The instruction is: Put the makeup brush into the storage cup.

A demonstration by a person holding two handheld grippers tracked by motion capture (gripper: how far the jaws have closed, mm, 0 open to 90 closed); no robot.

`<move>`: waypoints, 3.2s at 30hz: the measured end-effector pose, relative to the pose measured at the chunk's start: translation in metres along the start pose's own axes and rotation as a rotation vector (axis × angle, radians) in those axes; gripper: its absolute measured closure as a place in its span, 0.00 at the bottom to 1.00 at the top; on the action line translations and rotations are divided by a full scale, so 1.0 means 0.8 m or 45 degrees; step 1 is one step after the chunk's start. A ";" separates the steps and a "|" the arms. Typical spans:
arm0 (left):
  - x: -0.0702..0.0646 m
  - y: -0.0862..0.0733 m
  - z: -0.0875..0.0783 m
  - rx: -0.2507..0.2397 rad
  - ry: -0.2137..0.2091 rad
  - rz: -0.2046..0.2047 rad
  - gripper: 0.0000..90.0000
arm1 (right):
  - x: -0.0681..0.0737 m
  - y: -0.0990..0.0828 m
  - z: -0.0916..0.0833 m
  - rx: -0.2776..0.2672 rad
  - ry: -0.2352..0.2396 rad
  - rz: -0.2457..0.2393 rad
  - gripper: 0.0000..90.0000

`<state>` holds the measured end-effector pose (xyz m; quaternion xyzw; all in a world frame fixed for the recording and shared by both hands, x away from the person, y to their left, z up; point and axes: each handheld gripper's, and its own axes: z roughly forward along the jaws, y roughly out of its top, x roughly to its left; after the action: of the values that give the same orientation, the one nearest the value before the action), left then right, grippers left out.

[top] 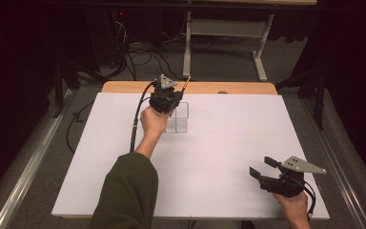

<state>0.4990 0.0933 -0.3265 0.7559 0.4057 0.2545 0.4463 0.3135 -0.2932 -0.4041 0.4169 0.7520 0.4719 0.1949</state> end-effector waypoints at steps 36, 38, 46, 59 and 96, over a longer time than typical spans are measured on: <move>-0.001 -0.019 0.001 0.063 0.000 0.000 0.92 | 0.001 0.000 -0.001 -0.005 -0.005 -0.007 0.29; 0.000 -0.021 0.001 0.067 0.000 -0.002 0.92 | 0.001 0.000 -0.001 -0.005 -0.005 -0.008 0.29; 0.001 -0.023 -0.001 0.077 -0.002 -0.002 0.92 | 0.001 0.001 -0.001 -0.006 -0.003 -0.008 0.29; -0.002 -0.023 -0.011 0.099 -0.052 -0.014 0.73 | 0.002 0.001 0.000 -0.003 -0.005 -0.005 0.29; 0.000 -0.026 -0.072 -0.032 -0.145 -0.070 0.43 | 0.003 0.002 -0.002 -0.017 -0.011 -0.006 0.29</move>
<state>0.4476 0.1257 -0.3172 0.7520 0.3971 0.2039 0.4850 0.3121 -0.2919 -0.4021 0.4157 0.7490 0.4747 0.2022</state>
